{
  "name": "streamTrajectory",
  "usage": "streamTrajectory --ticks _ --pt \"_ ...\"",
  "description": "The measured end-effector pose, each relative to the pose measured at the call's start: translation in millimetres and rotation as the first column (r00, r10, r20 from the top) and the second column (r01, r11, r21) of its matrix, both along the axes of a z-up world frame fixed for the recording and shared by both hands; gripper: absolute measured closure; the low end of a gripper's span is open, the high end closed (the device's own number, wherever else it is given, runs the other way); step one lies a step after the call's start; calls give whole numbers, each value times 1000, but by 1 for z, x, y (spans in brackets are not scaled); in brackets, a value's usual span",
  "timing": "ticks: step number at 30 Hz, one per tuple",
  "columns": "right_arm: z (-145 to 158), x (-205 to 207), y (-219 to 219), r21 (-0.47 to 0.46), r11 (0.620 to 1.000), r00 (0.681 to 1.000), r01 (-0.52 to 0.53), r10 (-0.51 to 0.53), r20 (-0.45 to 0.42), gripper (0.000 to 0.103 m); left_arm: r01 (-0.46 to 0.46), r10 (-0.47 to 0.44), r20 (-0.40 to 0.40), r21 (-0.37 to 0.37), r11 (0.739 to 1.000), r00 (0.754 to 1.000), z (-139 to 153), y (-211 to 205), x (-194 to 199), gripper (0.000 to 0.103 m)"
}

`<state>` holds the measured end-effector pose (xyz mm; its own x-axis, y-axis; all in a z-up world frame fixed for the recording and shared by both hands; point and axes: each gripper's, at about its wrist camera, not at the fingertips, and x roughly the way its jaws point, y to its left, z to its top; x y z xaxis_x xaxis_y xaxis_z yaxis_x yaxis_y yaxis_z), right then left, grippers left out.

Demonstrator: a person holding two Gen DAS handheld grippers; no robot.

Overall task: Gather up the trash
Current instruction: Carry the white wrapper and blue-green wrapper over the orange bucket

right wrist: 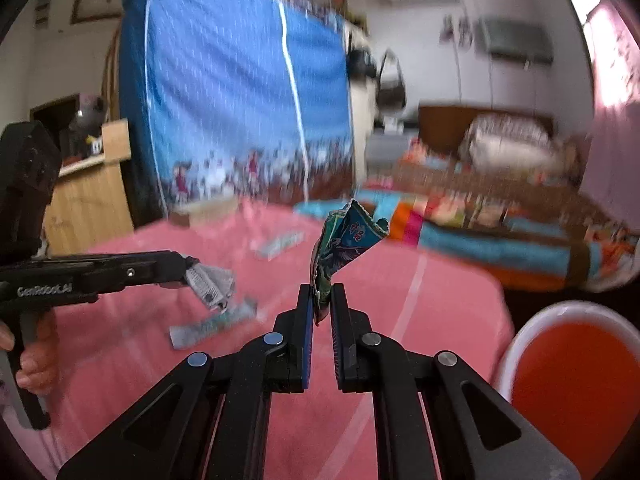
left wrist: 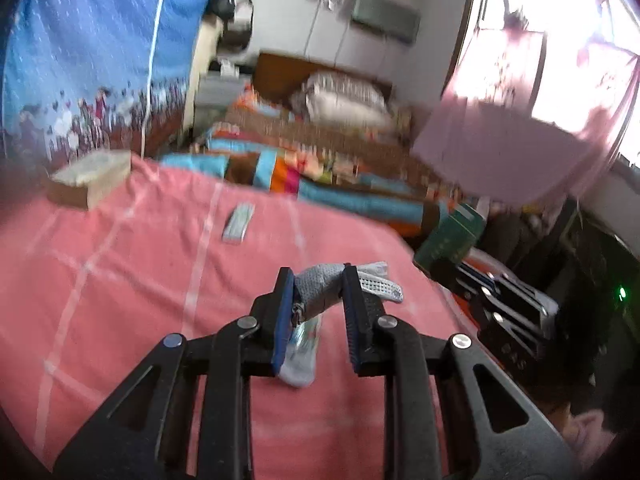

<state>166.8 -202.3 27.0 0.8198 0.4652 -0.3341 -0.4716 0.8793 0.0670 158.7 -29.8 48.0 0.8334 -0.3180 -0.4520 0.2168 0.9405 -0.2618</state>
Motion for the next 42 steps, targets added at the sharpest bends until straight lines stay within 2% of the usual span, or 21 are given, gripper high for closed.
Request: streamTrajectory --ticks 4,9,13,19,23,29,34,39,42 --pt "18 -16 -13 45 998 990 46 -51 132 96 7 -8 132 6 1000 991 22 -22 -8 75" --pt "38 -32 -33 47 989 956 143 -151 252 96 55 -69 286 57 997 956 47 -59 -16 75" --pt "48 -42 -55 74 973 926 217 -229 300 96 105 -125 345 78 991 930 58 -85 -17 75" --pt "56 -53 -97 136 936 883 324 -351 313 96 175 -211 371 127 976 905 58 -122 -17 75" --pt "55 -57 -123 160 911 866 380 -412 285 96 217 -263 351 164 962 899 51 -147 -15 75" --pt "45 -53 -154 156 879 860 451 -474 189 96 279 -321 269 183 943 908 36 -180 -5 74" --pt "30 -37 -169 115 868 870 482 -490 50 96 340 -367 131 192 921 921 18 -208 13 74" --pt "11 -26 -184 96 868 873 486 -481 -77 96 390 -393 -13 160 907 919 -1 -226 30 74" --pt "3 -22 -189 78 871 870 486 -474 -134 95 404 -397 -73 136 905 915 -11 -233 37 74"
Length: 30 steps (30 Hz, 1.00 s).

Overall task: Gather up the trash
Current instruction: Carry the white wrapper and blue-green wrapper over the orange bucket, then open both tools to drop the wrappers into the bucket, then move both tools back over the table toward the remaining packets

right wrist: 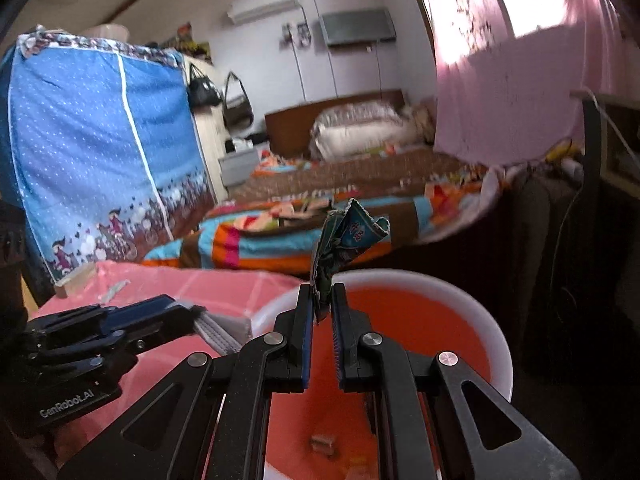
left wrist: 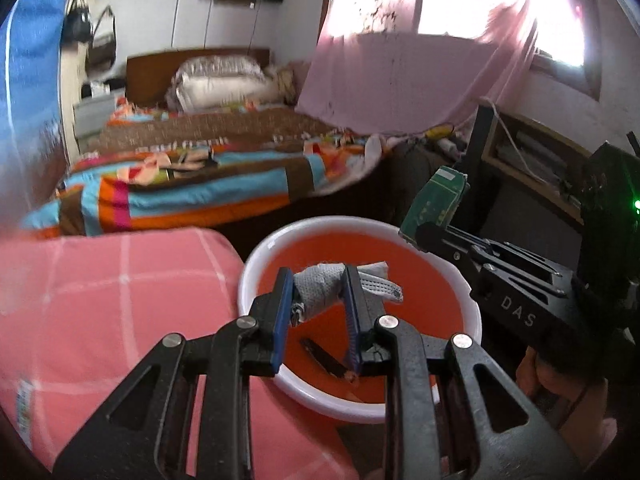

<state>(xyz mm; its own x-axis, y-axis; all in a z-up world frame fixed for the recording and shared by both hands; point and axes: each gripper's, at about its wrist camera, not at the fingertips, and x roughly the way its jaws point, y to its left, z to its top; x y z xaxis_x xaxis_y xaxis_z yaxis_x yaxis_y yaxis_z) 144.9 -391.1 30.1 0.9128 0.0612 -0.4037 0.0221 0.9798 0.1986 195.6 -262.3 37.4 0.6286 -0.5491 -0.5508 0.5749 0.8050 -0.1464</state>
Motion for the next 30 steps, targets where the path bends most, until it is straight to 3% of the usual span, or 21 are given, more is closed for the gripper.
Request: streamTrajectory --ticks 13,19,30 --pt "-24 15 -10 -19 1000 982 -2 -2 -189 95 6 -5 -195 2 1000 981 -28 -9 21 73" --pt "-29 19 -15 -21 1000 973 2 -7 -230 92 6 -7 -226 -6 1000 974 -29 -10 24 62" --pt "-26 18 -18 -14 1000 973 24 -27 -229 56 -32 27 -191 -22 999 981 -17 1 24 43"
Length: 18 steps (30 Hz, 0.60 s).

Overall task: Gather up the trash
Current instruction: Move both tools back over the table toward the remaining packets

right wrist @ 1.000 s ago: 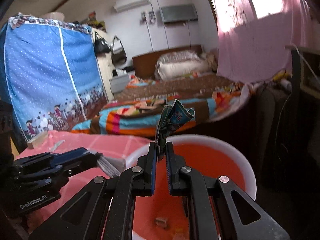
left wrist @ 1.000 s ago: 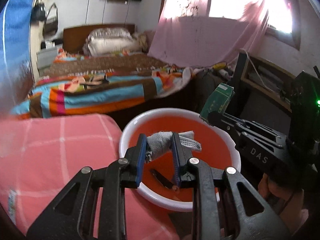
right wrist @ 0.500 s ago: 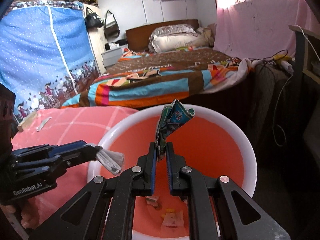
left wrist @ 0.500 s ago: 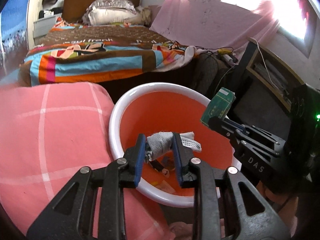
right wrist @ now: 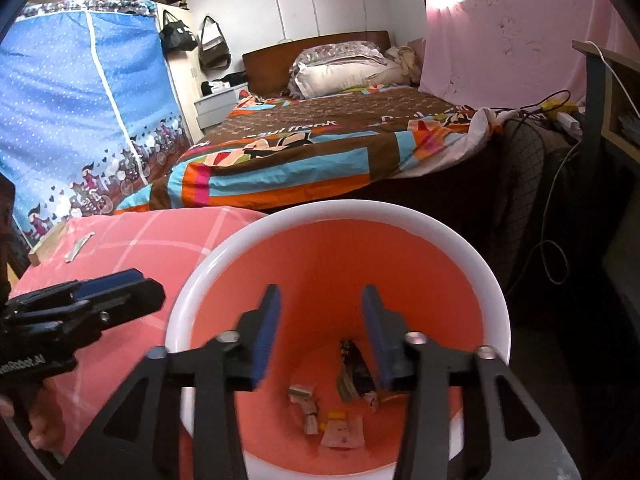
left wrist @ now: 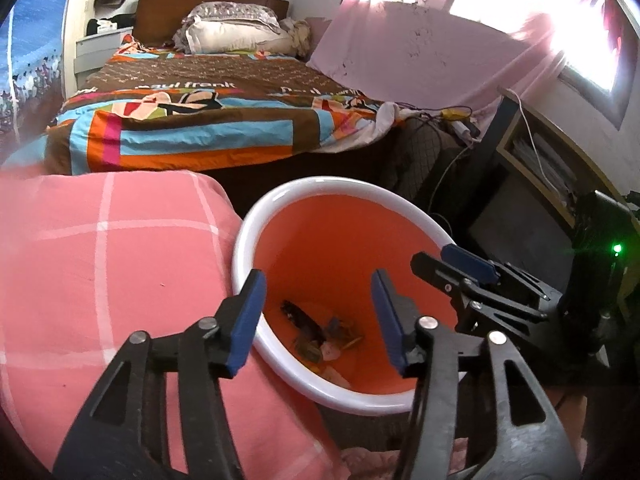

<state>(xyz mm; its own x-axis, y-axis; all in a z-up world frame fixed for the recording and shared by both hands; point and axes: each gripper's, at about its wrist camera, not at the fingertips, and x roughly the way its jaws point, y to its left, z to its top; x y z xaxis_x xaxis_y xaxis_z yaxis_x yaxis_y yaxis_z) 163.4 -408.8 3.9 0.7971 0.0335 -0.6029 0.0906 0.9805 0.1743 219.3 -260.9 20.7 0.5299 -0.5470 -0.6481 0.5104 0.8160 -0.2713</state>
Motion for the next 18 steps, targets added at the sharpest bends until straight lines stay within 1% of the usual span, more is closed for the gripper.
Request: streamTrajectory --ticks 2,4,5,6,8,10,11,12,13,14,15,16,18 --pt "1 0 0 1 1000 1000 1 -1 2 54 -11 11 12 -4 1000 1000 3 4 -1 39" --pt "2 1 1 -2 1000 1000 7 -7 8 45 -23 23 24 -6 1000 999 6 8 -2 33" --pt "3 1 1 0 1000 1000 12 -12 17 37 -30 30 32 -8 1000 999 8 11 -2 31" --pt "5 0 1 3 1000 1000 16 -16 27 31 -39 39 42 -10 999 998 9 14 -3 27" --pt "10 -2 0 9 1000 998 28 -29 57 27 -64 65 75 -19 998 995 14 21 -6 22" --pt "17 -6 1 15 999 993 39 -41 107 23 -89 92 106 -26 996 990 19 29 -8 12" --pt "20 -8 2 18 999 991 42 -44 126 20 -107 111 130 -34 994 985 22 34 -10 11" --pt "24 -10 3 20 999 986 45 -48 158 17 -116 120 142 -40 992 982 23 38 -11 5" --pt "27 -12 5 22 999 982 45 -48 183 15 -135 142 168 -48 990 976 26 43 -13 0" --pt "31 -14 7 23 999 976 46 -50 210 11 -166 173 199 -54 985 965 29 49 -16 0" --pt "34 -15 9 23 999 972 47 -51 229 5 -187 197 227 -65 980 954 32 54 -19 0" --pt "37 -18 11 24 999 965 48 -52 257 1 -201 213 246 -71 977 946 33 57 -21 0" --pt "43 -21 14 31 998 951 48 -55 305 0 -230 241 279 -74 970 929 36 66 -25 0"
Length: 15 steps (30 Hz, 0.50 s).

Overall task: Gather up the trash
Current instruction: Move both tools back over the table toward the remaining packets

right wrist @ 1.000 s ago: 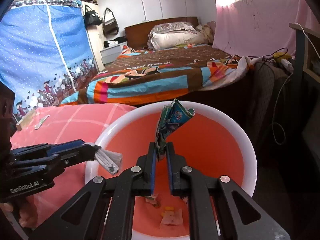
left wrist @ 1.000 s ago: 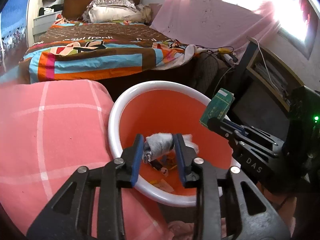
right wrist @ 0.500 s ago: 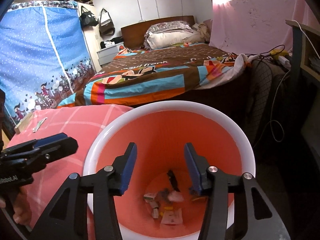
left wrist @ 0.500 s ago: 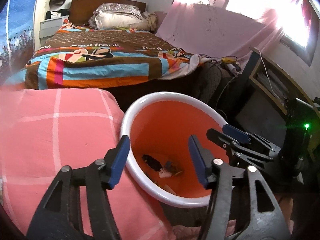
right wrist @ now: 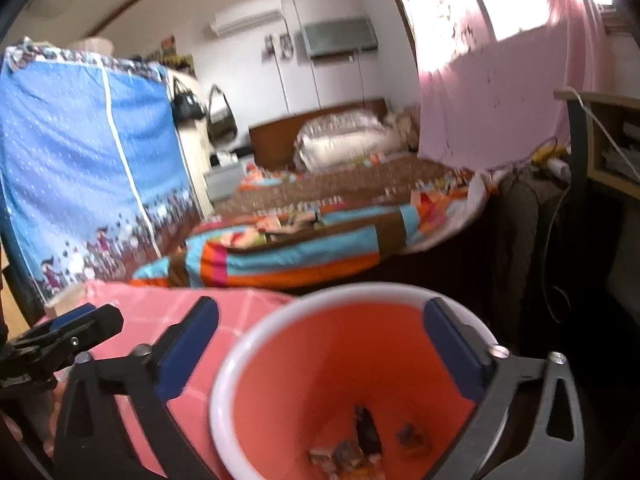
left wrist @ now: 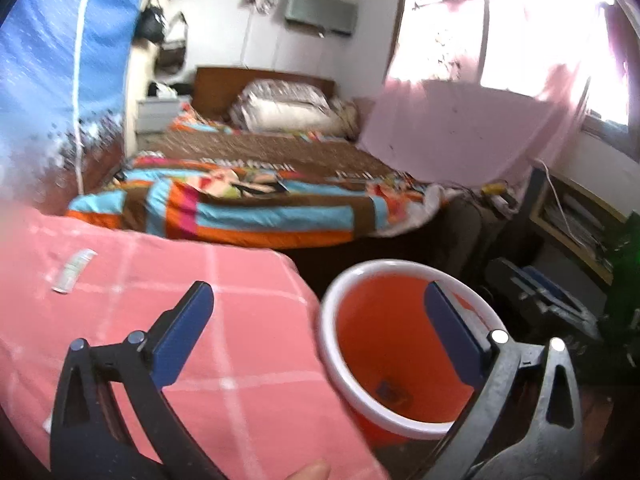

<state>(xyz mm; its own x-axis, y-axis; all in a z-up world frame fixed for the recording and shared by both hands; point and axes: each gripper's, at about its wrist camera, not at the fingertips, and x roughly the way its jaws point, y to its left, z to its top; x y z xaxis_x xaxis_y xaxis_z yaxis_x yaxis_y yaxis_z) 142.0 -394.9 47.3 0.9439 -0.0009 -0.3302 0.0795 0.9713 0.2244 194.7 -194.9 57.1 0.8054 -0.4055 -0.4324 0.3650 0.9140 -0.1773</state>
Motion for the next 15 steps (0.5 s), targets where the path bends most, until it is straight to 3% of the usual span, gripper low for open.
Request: streamTrajectory --ticks 8,15 --pt "16 -11 26 35 998 985 -48 41 170 0 -130 131 100 -24 991 986 12 51 -17 0" --pt "26 -15 72 5 990 949 -143 135 285 0 -254 256 184 -33 967 949 15 102 -38 0"
